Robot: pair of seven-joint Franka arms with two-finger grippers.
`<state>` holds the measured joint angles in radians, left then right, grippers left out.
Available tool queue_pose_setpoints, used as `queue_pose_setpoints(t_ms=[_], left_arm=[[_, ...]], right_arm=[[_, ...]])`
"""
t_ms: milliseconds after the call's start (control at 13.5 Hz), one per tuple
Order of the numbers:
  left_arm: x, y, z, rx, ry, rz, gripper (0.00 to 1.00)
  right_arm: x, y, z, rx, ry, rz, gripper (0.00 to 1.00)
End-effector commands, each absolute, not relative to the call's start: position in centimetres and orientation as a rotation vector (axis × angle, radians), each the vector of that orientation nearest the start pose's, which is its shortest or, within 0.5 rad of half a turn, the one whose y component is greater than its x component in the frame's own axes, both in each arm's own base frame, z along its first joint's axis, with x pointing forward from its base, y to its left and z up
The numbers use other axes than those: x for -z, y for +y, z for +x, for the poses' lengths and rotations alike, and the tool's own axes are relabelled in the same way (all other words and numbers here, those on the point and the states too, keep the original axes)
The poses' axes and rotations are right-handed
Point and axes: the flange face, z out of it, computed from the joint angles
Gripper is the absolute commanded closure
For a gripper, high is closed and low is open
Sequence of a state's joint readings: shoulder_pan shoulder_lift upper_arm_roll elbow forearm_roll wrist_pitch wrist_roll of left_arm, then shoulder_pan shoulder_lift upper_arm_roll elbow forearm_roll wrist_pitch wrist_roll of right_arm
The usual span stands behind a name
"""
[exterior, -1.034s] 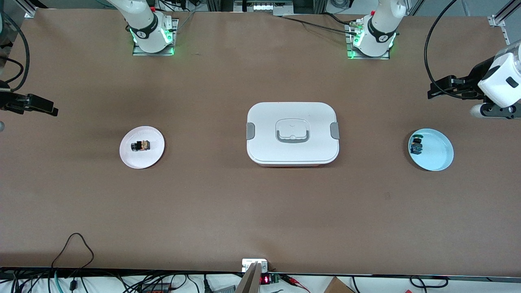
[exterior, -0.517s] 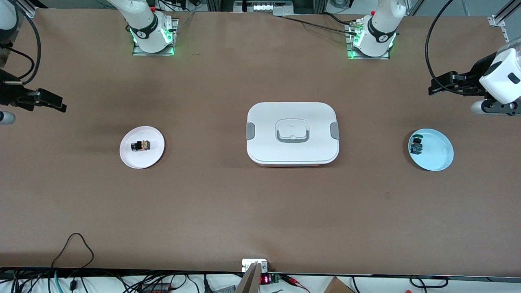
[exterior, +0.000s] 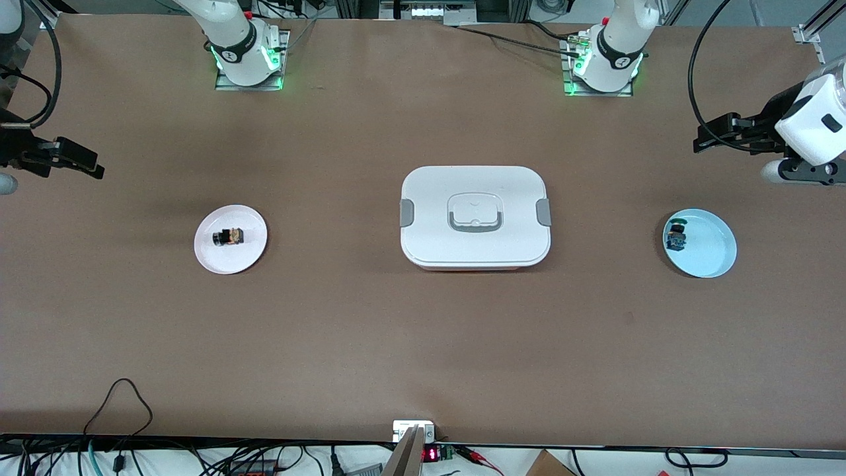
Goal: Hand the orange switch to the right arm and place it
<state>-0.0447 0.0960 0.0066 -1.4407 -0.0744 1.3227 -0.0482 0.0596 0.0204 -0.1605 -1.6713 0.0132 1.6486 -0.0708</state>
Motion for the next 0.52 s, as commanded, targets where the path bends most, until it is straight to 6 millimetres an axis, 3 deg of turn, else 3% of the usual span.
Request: queue_pose_setpoints(t_ms=[0, 443], left_arm=[[-62.07, -3.09, 55.32, -0.330, 0.028, -3.171, 0.00], [-61.90, -3.13, 55.56, -0.328, 0.029, -3.174, 0.00]], right_arm=[[-58.92, -5.04, 55.68, -0.048, 0.055, -3.141, 0.00], [-59.70, -4.93, 55.35, -0.072, 0.086, -3.139, 0.00]])
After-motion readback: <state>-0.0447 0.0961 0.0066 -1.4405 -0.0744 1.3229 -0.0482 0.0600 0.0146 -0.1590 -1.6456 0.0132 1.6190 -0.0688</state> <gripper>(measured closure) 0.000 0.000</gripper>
